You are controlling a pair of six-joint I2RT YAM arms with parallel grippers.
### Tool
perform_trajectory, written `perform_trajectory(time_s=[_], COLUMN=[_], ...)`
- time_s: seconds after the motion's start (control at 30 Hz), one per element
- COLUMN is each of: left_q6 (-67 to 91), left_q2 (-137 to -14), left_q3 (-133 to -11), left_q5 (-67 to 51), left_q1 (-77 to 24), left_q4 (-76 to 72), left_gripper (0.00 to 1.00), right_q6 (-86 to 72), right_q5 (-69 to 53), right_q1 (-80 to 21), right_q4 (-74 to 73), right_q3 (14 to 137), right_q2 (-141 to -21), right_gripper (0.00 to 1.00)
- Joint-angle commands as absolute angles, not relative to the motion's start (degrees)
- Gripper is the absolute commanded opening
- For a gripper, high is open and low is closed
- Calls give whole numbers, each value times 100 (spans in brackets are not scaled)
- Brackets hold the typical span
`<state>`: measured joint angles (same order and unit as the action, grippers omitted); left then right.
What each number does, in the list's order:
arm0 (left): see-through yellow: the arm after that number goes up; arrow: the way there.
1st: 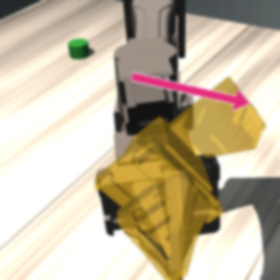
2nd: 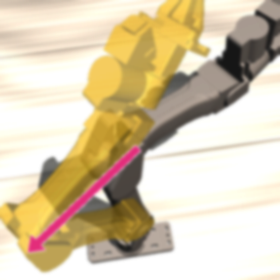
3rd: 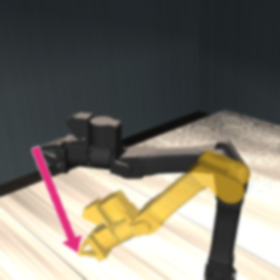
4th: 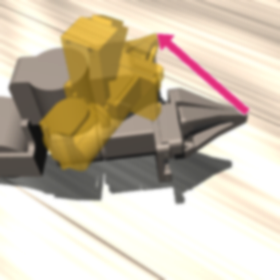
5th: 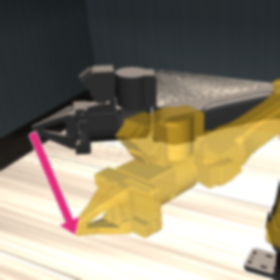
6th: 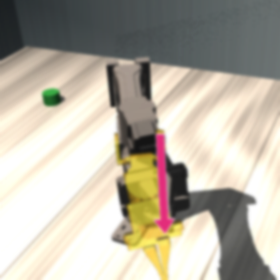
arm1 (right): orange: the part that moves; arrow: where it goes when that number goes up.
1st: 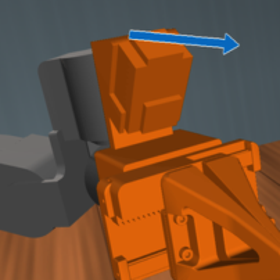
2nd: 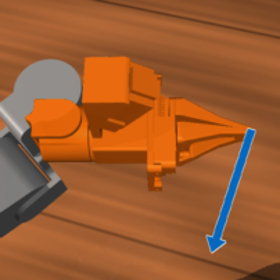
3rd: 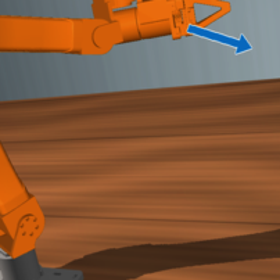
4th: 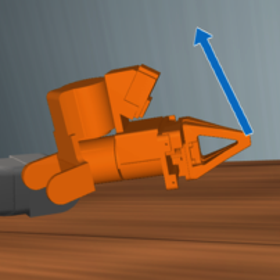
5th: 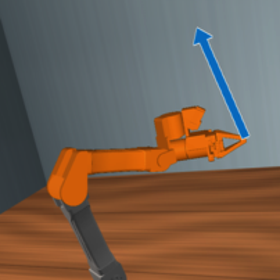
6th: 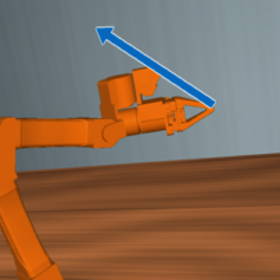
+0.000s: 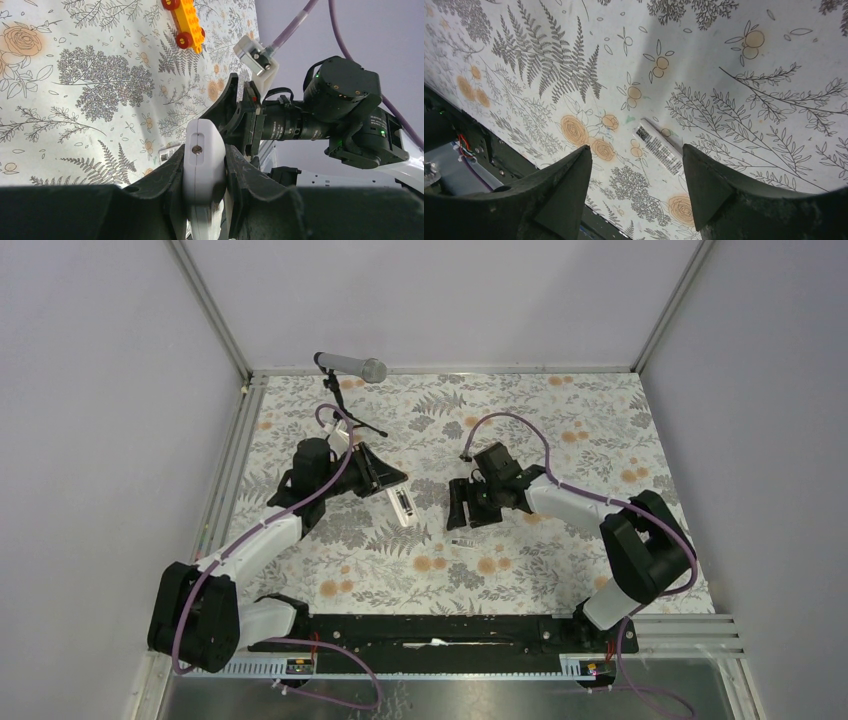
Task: Load the batteries into the remote control
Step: Pick up the battery cover at the center of the board.
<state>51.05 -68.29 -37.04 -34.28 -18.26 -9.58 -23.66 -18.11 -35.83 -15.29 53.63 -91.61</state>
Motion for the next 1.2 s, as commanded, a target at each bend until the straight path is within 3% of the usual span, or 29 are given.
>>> perform_trajectory(time_s=[0.0, 0.83, 1.17], left_q6=[5285, 5374, 5286], left_q2=[-6852, -6930, -6851], left_q3=[-3921, -3929, -3961], left_q5=[-3521, -3620, -3565], left_q1=[-1793, -1793, -1784], left_q4=[-1419, -1570, -1430], left_gripper=[0, 0, 0], right_q6=[-2045, -1641, -1077], right_q5=[-2064, -1570, 131], right_q1=[-3586, -4279, -4598], right_q4=[-1657, -1938, -2494], right_q3=[5304, 4924, 5477], right_q2=[-9281, -8977, -9244], right_gripper=[74, 71, 72])
